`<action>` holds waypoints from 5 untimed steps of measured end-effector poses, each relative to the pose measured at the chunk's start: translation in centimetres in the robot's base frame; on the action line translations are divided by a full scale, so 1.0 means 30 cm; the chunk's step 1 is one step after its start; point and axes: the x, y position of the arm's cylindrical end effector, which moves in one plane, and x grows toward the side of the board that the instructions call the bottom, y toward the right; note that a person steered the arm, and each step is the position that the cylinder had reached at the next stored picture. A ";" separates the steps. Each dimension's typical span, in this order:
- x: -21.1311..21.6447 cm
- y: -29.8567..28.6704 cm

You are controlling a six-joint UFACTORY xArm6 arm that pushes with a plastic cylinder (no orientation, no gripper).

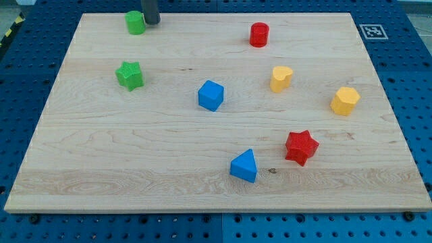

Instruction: Move the red circle into the yellow heart

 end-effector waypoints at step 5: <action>-0.019 -0.089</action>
